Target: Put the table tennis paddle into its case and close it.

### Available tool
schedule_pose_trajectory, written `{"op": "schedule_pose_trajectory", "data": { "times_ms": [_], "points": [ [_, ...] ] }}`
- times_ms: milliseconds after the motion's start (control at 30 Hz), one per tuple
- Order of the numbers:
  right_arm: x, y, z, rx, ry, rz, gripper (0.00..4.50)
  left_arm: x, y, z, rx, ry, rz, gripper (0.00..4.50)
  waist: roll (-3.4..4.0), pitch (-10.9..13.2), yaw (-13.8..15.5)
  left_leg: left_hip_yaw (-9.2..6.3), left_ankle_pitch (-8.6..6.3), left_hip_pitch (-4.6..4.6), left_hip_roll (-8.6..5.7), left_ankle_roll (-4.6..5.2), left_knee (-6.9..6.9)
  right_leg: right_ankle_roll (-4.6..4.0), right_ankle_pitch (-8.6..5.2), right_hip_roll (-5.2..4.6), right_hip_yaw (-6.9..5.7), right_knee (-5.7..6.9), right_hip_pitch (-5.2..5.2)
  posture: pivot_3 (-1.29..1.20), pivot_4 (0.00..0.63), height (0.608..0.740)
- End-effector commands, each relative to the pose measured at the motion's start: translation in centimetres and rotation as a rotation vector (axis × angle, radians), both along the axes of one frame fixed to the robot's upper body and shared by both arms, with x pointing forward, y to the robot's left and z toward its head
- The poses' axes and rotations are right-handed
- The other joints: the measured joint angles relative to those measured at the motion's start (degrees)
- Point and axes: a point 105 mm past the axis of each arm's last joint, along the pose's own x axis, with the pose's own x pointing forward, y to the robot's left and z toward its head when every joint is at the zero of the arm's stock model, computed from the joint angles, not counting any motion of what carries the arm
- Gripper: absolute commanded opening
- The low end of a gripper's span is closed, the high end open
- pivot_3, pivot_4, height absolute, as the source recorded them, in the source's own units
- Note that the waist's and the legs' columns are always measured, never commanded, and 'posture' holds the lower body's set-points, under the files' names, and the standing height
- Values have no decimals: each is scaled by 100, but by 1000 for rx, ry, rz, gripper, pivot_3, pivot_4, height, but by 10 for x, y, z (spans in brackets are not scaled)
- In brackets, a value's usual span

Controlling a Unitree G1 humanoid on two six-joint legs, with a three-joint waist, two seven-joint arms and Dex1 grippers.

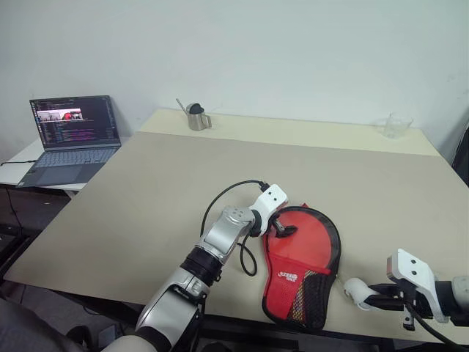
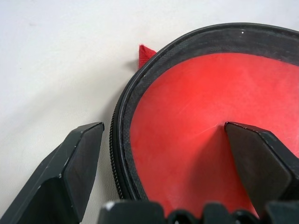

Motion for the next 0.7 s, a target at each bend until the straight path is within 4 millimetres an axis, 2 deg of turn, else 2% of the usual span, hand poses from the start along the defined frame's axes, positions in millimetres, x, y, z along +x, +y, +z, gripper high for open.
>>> {"op": "schedule_pose_trajectory", "data": {
  "times_ms": [33,200,333,533,700],
  "points": [
    [-9,11,-12,0,56,48,177,-1,17,-33,117,62,47,4500,3,-7,-3,0,0,0,0,0,0,0,0,0,0,1,0,0,150,740],
    [4,8,-15,-28,6,16,177,1,14,-23,80,32,28,4500,1,-27,-30,-1,0,7,4,0,6,-2,0,3,-1,9,4,0,150,740],
    [9,6,-14,-39,-6,13,175,1,9,0,-3,-18,-47,4500,0,-33,-72,2,1,11,10,0,16,-10,5,7,1,14,7,0,150,740],
    [22,1,-8,-52,-49,-18,175,5,15,27,-55,-69,-110,4500,1,-31,-158,7,1,8,12,0,19,-10,7,9,6,16,3,0,150,740],
    [31,-4,2,-42,-75,-33,1771,-1,18,42,-104,-84,-186,4500,1,-29,-167,16,1,8,12,0,21,-7,9,9,13,19,0,0,150,740]
  ]
}}
